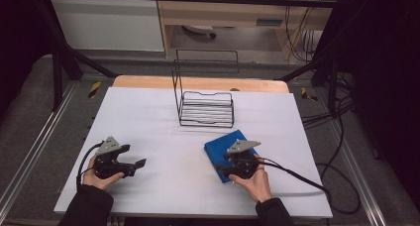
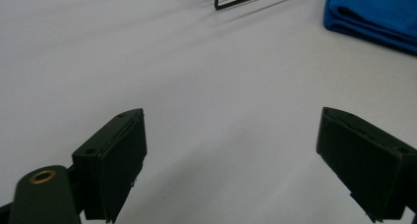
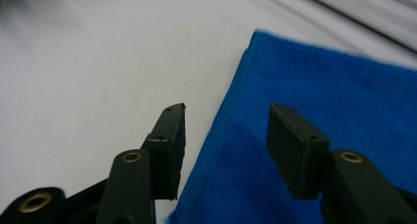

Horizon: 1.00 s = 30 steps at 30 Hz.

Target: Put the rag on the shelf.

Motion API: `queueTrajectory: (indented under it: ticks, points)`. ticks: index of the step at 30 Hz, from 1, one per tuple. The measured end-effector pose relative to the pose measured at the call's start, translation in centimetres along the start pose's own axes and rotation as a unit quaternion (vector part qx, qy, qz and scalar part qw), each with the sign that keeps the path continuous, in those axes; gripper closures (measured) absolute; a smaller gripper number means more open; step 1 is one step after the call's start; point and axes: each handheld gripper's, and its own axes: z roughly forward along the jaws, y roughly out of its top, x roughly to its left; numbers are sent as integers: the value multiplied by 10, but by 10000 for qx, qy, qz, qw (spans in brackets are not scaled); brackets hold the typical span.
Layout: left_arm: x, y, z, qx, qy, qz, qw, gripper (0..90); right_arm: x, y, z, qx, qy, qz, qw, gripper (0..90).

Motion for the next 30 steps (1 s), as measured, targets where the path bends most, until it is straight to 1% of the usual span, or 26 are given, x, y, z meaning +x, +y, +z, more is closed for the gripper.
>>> queueTrajectory:
  ticks: [4, 6, 7, 9, 10, 11, 14, 15, 16, 17, 18, 19, 22, 23, 24, 25, 26, 27, 28, 29, 30]
  points:
    - [0, 0, 0, 9, -4, -2, 10000, 120, 4, -16, -2, 215, -11, 38, 9998, 588]
    - [-1, 0, 0, -1, -8, 3, 10000, 119, 5, -20, -1, 323, -50, -21, 9995, 586]
    - [-1, 0, 0, -1, -8, 3, 10000, 120, 5, -20, -1, 323, -50, -21, 9995, 586]
    - [-1, 0, 0, -12, -7, -1, 10000, 120, 7, -25, 2, 334, -130, -142, 9993, 576]
    - [-1, 0, 0, -15, -8, -3, 10000, 120, 7, -25, 2, 334, -130, -142, 9993, 576]
    - [-1, 0, 0, -16, -5, -5, 10000, 119, 8, -26, 3, 320, -154, -201, 9992, 577]
    - [-1, 0, 0, -1, -9, 5, 10000, 120, 9, -27, 4, 297, -199, -217, 9991, 585]
    - [-1, 0, 0, -3, -9, 4, 10000, 120, 10, -27, 5, 296, -251, -256, 9989, 599]
    - [-1, 0, 0, -4, -9, 1, 10000, 120, 14, -27, 5, 325, -385, -373, 9980, 601]
    - [-1, 0, 0, -1, -6, 3, 10000, 120, 16, -27, 6, 342, -444, -433, 9975, 599]
    - [-1, 0, 0, 3, -2, 3, 10000, 120, 17, -27, 6, 329, -485, -424, 9974, 596]
    - [-1, 0, 0, 3, -1, 2, 10000, 120, 18, -27, 6, 343, -490, -439, 9972, 592]
    - [-1, 0, -1, -17, 9, -14, 10000, 120, 17, -27, 6, 347, -469, -386, 9976, 574]
    - [0, 0, -1, -16, 9, -15, 10000, 120, 18, -27, 6, 339, -464, -361, 9977, 547]
    - [0, 0, -1, -12, 9, -16, 10000, 120, 21, -28, 7, 333, -514, -390, 9974, 544]
    - [0, 0, -1, -10, 10, -16, 10000, 120, 23, -28, 8, 364, -596, -504, 9963, 545]
    - [0, 0, -1, -12, 10, -19, 10000, 120, 23, -28, 8, 364, -596, -504, 9963, 545]
    - [-1, 0, -1, -15, 11, -20, 10000, 120, 24, -26, 8, 408, -658, -511, 9957, 561]
    - [-1, 0, -1, -15, 11, -20, 10000, 120, 24, -26, 8, 412, -669, -490, 9957, 586]
    - [-1, 0, -1, -17, 10, -13, 10000, 120, 24, -26, 8, 412, -669, -490, 9957, 586]
    - [-1, 0, -1, -21, 12, -15, 10000, 120, 23, -26, 8, 414, -702, -524, 9953, 615]
